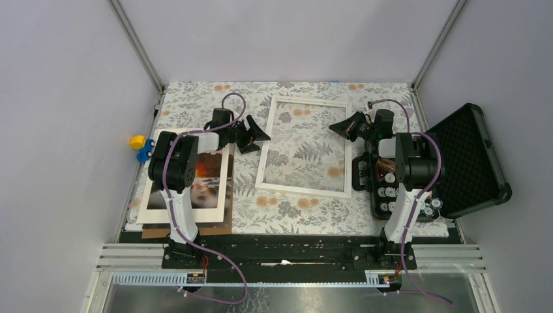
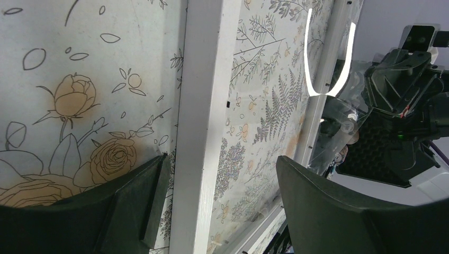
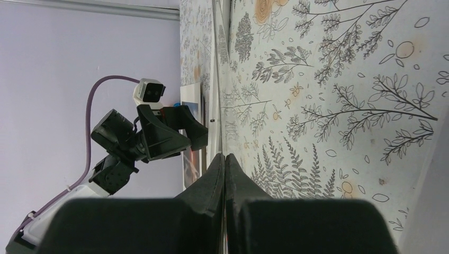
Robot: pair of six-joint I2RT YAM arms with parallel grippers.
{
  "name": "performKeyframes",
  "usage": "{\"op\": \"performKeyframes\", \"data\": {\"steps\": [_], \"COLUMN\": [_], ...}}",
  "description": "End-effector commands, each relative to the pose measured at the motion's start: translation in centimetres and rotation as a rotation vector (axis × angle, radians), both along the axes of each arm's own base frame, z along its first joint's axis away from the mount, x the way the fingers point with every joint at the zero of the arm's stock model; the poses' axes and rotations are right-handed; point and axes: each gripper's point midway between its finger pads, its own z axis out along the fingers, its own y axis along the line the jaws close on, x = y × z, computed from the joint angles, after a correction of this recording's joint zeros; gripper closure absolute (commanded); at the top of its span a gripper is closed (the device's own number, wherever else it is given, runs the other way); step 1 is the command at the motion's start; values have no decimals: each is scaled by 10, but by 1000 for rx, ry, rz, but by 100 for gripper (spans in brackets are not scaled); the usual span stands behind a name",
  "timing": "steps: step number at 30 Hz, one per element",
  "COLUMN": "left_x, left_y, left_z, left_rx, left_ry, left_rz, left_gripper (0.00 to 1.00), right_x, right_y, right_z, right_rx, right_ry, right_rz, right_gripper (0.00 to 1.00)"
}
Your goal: Put the photo into the frame
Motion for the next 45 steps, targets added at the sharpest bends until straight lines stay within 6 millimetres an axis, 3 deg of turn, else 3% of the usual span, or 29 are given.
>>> {"op": "performKeyframes", "data": {"steps": [1,11,21,24,29,38,45], "left_x": [6,7,7,7,7,6,5], "left_y": [1,1,1,1,0,-1,-2], "left_z": [-5,-2,-1,-1,-1,-2,-2], "left_rx": [14,10,9,9,6,-1,-15], "left_ry": [-7,-13,-13,-13,-14,-10,-5], "left_rz": [6,3,3,3,0,0,3], "left_gripper": [20,20,20,20,19,20,20], "right_x": [2,6,2,0,-4,-9,-20], "right_y": [6,9,11,11,11,13,26], "right_z": [10,0,5,1,-11,-16,-19], "right_rx": [-10,1,-4,-37,-63,-76,-94], "right_ry": [-30,19,80,135,203,237,269], "right_rz": [32,78,119,133,159,179,225], "right_gripper": [100,100,79,78,80,100,100]}}
